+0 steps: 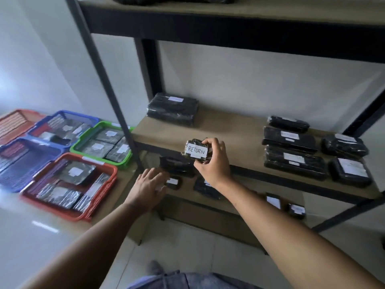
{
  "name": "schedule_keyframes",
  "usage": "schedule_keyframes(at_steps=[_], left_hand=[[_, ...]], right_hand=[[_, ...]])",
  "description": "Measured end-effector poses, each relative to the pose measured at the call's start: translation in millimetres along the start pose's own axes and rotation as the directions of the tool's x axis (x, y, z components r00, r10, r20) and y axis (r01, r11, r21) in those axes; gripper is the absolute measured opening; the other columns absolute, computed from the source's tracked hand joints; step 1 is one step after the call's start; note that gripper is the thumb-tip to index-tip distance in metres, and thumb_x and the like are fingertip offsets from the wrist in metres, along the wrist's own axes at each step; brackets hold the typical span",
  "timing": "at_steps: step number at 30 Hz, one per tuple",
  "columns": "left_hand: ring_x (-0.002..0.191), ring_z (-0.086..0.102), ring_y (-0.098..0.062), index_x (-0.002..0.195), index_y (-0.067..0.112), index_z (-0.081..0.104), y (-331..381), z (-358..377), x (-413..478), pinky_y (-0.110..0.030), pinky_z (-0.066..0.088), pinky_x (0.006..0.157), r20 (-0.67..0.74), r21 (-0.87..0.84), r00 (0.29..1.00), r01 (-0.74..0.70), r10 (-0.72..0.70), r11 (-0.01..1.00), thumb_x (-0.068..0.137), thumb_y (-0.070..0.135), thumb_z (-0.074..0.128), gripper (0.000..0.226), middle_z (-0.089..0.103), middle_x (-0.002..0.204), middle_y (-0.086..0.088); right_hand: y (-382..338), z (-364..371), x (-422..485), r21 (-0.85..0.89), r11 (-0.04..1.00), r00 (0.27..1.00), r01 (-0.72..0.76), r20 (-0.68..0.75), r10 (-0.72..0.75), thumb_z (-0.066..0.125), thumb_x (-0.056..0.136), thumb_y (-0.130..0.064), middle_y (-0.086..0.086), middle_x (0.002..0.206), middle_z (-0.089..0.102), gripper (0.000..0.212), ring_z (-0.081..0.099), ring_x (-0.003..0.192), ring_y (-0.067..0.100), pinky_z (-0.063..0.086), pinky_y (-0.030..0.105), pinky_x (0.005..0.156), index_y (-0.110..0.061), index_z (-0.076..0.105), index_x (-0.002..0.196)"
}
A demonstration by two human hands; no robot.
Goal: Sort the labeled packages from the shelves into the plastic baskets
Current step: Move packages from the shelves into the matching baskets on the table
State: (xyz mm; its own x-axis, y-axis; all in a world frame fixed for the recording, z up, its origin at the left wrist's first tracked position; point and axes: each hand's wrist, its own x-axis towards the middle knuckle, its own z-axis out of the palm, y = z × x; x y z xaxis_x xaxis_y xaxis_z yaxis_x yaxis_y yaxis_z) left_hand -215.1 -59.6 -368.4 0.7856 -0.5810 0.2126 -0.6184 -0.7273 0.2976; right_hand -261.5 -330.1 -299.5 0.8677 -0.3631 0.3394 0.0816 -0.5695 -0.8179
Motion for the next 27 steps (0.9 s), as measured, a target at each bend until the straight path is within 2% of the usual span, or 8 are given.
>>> schedule_keyframes(at_steps=[5, 11, 13, 16, 19, 22, 23, 27], left_hand=[[0.115, 0.056, -0.027, 0.128, 0.033, 0.059, -26.5, -23.5, -48.8, -0.043, 0.053, 0.095, 0.064, 0.057, 0.992, 0.101, -0.105, 0.993, 0.089, 0.038, 0.070, 0.041, 0.056, 0.119, 0.004], [0.129, 0.056, -0.024, 0.143, 0.033, 0.054, -73.6, -48.2, -86.9, -0.043, 0.053, 0.105, 0.082, 0.067, 0.971, 0.218, -0.223, 0.974, 0.093, 0.041, 0.070, 0.052, 0.057, 0.135, 0.002], [0.132, 0.055, -0.024, 0.142, 0.033, 0.054, -92.9, -59.6, -99.8, -0.042, 0.053, 0.106, 0.079, 0.059, 0.972, 0.216, -0.220, 0.975, 0.094, 0.040, 0.070, 0.052, 0.057, 0.139, 0.001], [0.124, 0.057, -0.019, 0.139, 0.037, 0.054, -128.2, -76.2, -125.6, -0.039, 0.055, 0.099, 0.095, 0.001, 0.964, 0.248, -0.246, 0.969, 0.094, 0.039, 0.068, 0.047, 0.058, 0.137, 0.006], [0.111, 0.062, -0.016, 0.135, 0.036, 0.057, -170.5, -92.4, -159.7, -0.037, 0.056, 0.093, 0.111, -0.070, 0.953, 0.290, -0.281, 0.954, 0.092, 0.036, 0.066, 0.044, 0.061, 0.125, 0.010], [0.097, 0.063, 0.001, 0.132, 0.038, 0.059, -221.0, -110.4, -199.3, -0.028, 0.055, 0.088, 0.126, -0.166, 0.929, 0.366, -0.348, 0.916, 0.091, 0.032, 0.070, 0.043, 0.063, 0.117, 0.019], [0.093, 0.062, 0.004, 0.131, 0.038, 0.059, -237.9, -117.3, -212.2, -0.025, 0.053, 0.086, 0.127, -0.188, 0.915, 0.402, -0.384, 0.896, 0.091, 0.031, 0.071, 0.043, 0.063, 0.114, 0.021], [0.086, 0.065, 0.000, 0.122, 0.041, 0.060, -302.3, -145.6, -252.5, -0.018, 0.052, 0.079, 0.131, -0.280, 0.861, 0.507, -0.491, 0.815, 0.092, 0.027, 0.075, 0.036, 0.065, 0.103, 0.018]], right_hand=[[-31.5, 46.7, -11.9, 0.035, 0.998, 0.990, 0.052, 0.132, -0.056, 0.086, 0.067, -0.004, -0.001, 0.121, 0.046, 0.061, 0.057, 0.101, -0.005, 0.052, 0.010, 0.084, -0.027, 0.057, 0.115], [-76.5, 103.7, -13.5, 0.045, 0.993, 0.968, 0.106, 0.224, -0.114, 0.087, 0.068, -0.005, -0.002, 0.121, 0.046, 0.062, 0.062, 0.098, 0.001, 0.052, 0.010, 0.085, -0.032, 0.056, 0.115], [-91.5, 126.4, -12.9, 0.048, 0.992, 0.962, 0.114, 0.243, -0.122, 0.086, 0.069, -0.002, -0.001, 0.121, 0.046, 0.060, 0.060, 0.097, -0.003, 0.046, 0.002, 0.084, -0.028, 0.058, 0.116], [-116.5, 166.9, -15.6, 0.038, 0.991, 0.960, 0.128, 0.248, -0.133, 0.085, 0.068, -0.001, 0.001, 0.120, 0.047, 0.059, 0.057, 0.096, -0.007, 0.042, 0.000, 0.085, -0.023, 0.060, 0.116], [-142.3, 216.2, -22.8, 0.006, 0.993, 0.963, 0.117, 0.245, -0.115, 0.085, 0.067, -0.004, 0.001, 0.120, 0.048, 0.059, 0.059, 0.096, -0.002, 0.047, 0.005, 0.089, -0.026, 0.060, 0.116], [-171.6, 271.9, -35.4, -0.005, 0.992, 0.965, 0.127, 0.232, -0.122, 0.086, 0.064, -0.014, -0.003, 0.118, 0.048, 0.060, 0.061, 0.097, 0.007, 0.055, 0.019, 0.090, -0.034, 0.059, 0.114], [-182.5, 290.4, -40.8, 0.000, 0.992, 0.963, 0.126, 0.238, -0.123, 0.087, 0.065, -0.014, -0.003, 0.118, 0.049, 0.060, 0.061, 0.095, 0.004, 0.055, 0.017, 0.088, -0.033, 0.059, 0.114], [-224.7, 360.6, -62.2, 0.063, 0.992, 0.959, 0.109, 0.257, -0.122, 0.088, 0.066, -0.007, -0.003, 0.116, 0.048, 0.060, 0.062, 0.093, -0.002, 0.059, 0.020, 0.083, -0.032, 0.058, 0.112]])
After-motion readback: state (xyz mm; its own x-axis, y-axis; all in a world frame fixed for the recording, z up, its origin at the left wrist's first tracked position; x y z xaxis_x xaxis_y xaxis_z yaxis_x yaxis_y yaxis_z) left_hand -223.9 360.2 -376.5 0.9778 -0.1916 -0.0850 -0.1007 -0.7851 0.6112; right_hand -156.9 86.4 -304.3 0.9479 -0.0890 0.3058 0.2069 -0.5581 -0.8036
